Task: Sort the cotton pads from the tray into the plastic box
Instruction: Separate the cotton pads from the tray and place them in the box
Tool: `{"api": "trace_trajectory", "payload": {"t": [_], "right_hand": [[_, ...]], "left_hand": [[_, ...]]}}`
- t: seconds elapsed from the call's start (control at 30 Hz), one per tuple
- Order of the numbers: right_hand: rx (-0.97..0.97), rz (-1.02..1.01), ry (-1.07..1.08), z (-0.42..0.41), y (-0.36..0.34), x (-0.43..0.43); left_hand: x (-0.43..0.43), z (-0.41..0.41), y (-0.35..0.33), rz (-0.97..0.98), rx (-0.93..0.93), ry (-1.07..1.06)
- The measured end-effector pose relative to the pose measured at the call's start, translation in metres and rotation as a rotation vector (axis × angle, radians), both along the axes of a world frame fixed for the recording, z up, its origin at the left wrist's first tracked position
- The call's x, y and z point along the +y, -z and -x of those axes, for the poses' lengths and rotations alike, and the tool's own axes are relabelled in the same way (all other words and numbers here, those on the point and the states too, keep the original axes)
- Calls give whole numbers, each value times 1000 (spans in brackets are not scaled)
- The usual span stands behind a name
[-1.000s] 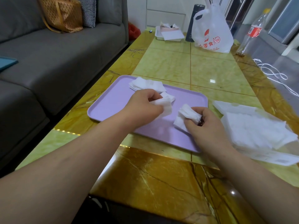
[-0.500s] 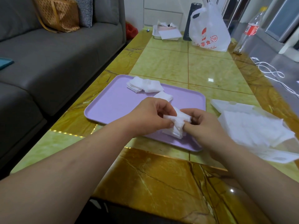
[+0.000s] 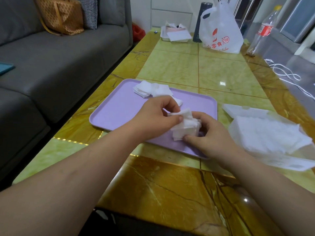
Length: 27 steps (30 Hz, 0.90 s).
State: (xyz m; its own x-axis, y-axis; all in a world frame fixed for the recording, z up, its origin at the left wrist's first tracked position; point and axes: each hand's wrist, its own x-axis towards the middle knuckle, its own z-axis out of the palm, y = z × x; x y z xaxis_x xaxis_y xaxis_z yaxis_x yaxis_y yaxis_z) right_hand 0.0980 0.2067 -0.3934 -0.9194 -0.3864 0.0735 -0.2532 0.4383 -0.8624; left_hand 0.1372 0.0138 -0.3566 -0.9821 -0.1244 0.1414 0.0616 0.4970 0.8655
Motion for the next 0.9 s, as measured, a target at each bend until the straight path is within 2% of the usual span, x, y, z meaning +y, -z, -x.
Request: {"api": "trace_trajectory", "payload": {"t": [0.07, 0.17, 0.23, 0.3, 0.6, 0.7, 0.8, 0.9], "right_hand": [[-21, 11, 21, 0, 0, 1], [-29, 13, 53, 2, 3, 0], [-30, -9, 55, 2, 3, 1], [-20, -41, 39, 1, 3, 2], [-159, 29, -89, -2, -5, 6], [-64, 16, -27, -2, -3, 3], [-33, -18, -20, 0, -4, 1], [-44, -27, -43, -1, -4, 0]], "left_hand": [[-8, 2, -4, -88, 19, -16], [-16, -2, -6, -194, -128, 170], [-13, -5, -3, -86, -213, 256], [-9, -4, 3, 9, -215, 229], [-2, 3, 12, 88, -113, 126], [-1, 5, 12, 139, -97, 104], [-4, 6, 12, 242, -169, 56], [-5, 5, 13, 254, -267, 128]]}}
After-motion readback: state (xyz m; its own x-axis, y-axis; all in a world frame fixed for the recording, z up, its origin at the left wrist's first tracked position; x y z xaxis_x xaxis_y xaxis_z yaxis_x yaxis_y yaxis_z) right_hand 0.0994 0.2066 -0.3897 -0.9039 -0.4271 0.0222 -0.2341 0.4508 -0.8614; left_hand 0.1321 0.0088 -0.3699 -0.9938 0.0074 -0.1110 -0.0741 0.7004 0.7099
